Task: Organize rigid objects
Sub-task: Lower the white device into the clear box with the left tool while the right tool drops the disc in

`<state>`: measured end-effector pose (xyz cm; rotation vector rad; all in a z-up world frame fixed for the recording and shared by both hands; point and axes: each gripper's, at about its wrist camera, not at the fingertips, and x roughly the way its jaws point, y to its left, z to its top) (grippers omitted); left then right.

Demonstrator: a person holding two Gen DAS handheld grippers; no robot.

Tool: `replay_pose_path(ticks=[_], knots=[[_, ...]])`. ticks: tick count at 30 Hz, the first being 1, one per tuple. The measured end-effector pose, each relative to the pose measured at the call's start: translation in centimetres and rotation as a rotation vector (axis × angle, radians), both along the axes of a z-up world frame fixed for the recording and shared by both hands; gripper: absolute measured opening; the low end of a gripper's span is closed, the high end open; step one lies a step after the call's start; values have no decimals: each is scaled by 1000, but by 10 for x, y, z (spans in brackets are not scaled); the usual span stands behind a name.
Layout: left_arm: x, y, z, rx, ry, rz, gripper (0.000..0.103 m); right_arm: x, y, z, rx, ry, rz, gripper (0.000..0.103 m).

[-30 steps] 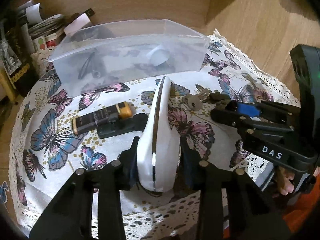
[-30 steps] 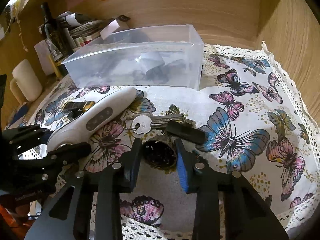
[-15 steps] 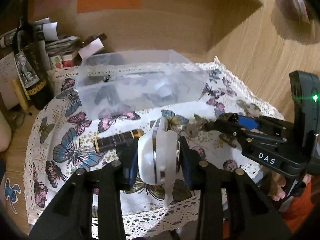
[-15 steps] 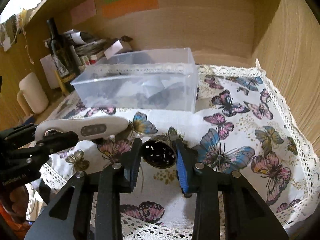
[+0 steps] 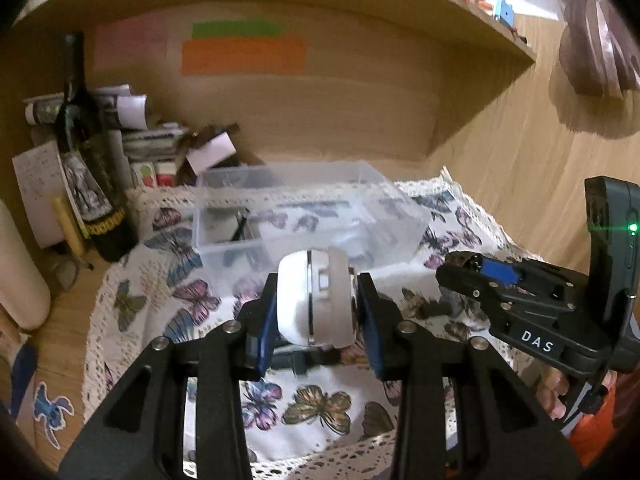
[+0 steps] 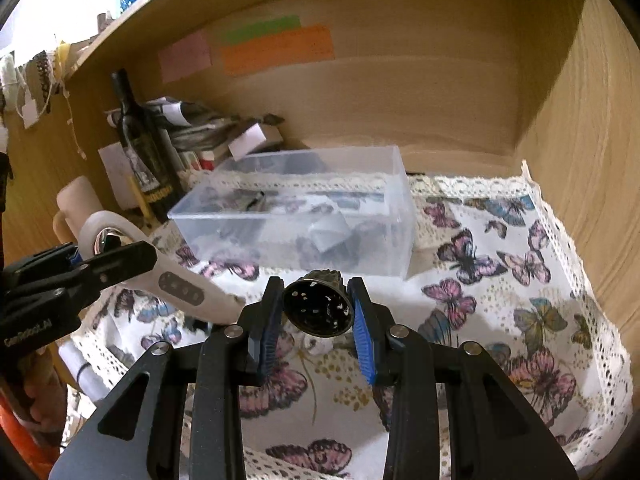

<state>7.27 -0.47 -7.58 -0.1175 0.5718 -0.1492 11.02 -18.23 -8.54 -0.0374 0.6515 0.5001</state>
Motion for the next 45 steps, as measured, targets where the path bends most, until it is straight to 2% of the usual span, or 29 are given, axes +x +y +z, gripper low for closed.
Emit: replay_pose_path(ticks=[20, 30, 36, 45], knots=[[13, 25, 52, 38, -167, 81, 37, 23, 32, 52, 21, -172, 58, 30], [39, 33, 74, 60, -228, 120, 37, 57, 51, 60, 11, -185, 65, 30], [70, 45, 66, 73, -195, 163, 37, 80, 69, 41, -22, -122, 77, 30], [118, 61, 21, 55, -34, 188, 37, 111, 89, -2, -66, 15, 89, 30]])
